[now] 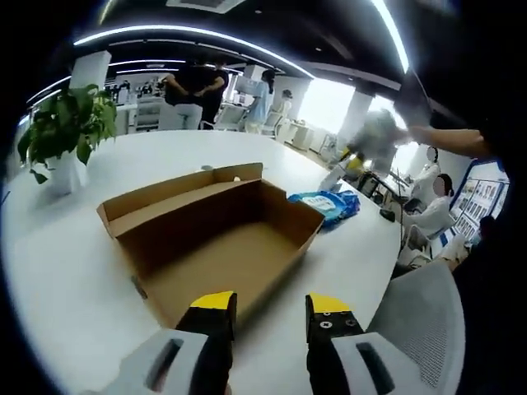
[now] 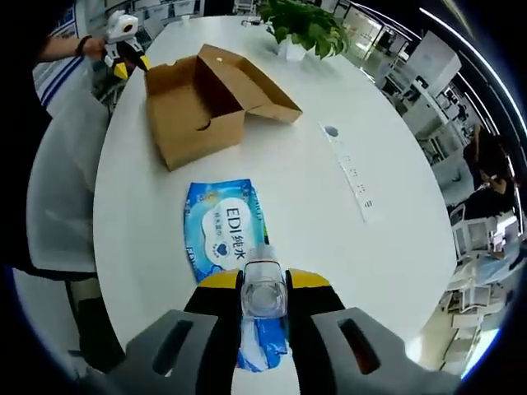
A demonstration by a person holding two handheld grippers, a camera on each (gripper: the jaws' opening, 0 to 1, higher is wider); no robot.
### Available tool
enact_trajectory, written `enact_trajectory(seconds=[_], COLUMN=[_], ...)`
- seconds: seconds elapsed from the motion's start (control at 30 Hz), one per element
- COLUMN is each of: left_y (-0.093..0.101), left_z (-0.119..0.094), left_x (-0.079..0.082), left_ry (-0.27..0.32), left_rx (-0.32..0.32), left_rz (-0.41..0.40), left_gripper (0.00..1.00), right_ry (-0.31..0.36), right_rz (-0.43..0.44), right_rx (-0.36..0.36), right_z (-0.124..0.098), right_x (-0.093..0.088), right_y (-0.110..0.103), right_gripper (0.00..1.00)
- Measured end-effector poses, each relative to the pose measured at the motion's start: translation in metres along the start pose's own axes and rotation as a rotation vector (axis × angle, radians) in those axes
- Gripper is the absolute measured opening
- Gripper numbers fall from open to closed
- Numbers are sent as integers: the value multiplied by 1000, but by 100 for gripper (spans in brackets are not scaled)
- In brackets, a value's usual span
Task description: Operate the shoe box by opening the lid, removing the specified soft item, and placing it in the target area until the item is outside and the box remains undamaged.
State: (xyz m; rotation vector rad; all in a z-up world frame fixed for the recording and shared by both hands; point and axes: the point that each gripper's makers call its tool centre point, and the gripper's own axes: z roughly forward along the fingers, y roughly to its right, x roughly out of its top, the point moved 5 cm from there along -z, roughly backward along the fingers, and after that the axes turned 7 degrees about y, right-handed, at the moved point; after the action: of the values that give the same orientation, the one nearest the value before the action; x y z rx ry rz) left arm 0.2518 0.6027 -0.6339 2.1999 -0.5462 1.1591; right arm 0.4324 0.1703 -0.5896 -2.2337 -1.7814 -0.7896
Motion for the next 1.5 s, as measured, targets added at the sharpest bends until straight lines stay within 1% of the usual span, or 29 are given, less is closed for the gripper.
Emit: enact_trajectory(seconds=[0.03,0.13,0.33,0.53,0.83,1.13,1.37,1.5], left_y=[0,0,-1,-3,-3,-2,-3,-2], left_z=[0,2,2,2,3,3,4,3], left_x=[1,2,3,3,8,6,5,4], left_ry=[0,0,-6,-15,-21,-37,-42,-46], left_rx=[2,6,12,16,16,17,20,24], left_rz=[-2,-2,-4,-3,5,10,8,6], left_gripper=[34,34,34,34,33,33,33,33], right_ry=[0,-33,-60,-104,-137,-178,-205,-229], right_rz=[-1,-36,-52,-80,-106,-146,-151,-181], right_rx=[0,2,12,34,61,89,108,128], right_z=[2,7,16,28,40,48,54,56], right_x=[0,-3,-10,-18,-21,-26,-30,-30], right_y=[4,11,20,24,23,22,24,23], right_gripper=[18,18,18,18,18,18,18,18])
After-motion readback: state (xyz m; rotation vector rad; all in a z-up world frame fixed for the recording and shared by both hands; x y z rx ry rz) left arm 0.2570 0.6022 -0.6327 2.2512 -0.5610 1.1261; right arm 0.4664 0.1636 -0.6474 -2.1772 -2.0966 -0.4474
